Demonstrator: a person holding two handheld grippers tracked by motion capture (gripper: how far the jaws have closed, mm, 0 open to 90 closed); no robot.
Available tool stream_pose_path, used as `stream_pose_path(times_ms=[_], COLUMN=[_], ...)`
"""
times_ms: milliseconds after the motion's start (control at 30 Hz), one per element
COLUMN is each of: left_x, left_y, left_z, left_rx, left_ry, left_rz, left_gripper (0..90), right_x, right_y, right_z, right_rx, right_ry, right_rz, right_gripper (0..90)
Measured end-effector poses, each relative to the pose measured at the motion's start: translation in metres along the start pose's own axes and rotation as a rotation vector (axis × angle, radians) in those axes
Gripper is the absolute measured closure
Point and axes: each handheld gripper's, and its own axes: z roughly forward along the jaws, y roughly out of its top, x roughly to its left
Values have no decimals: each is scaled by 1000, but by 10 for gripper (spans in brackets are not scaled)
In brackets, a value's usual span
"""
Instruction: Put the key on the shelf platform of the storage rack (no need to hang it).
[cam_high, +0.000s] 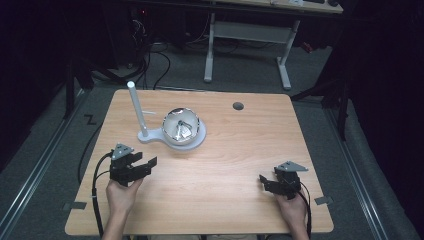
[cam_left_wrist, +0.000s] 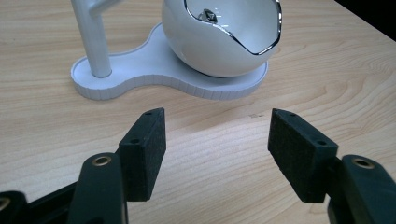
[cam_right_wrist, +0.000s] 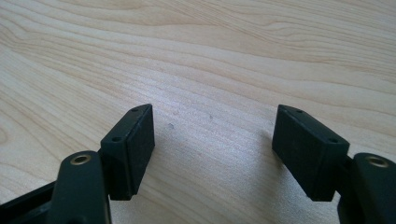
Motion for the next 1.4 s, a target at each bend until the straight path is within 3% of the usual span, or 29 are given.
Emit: stream_pose_path(times_ms=[167, 800, 1400], left_x=[0, -12, -28], left_y=[-8, -33, -43], left_z=[3, 29, 45], left_rx=[4, 61, 104], left_ry=[-7, -16, 13], left_rz=[-21, -27, 51], left_gripper=[374, 373, 372], right_x=[0, 0, 0], right_y=[0, 0, 0], right_z=[0, 0, 0], right_rx=[0, 1, 1], right_ry=[0, 0, 0], right_rz=[0, 1, 1], right_gripper=[301, 301, 301])
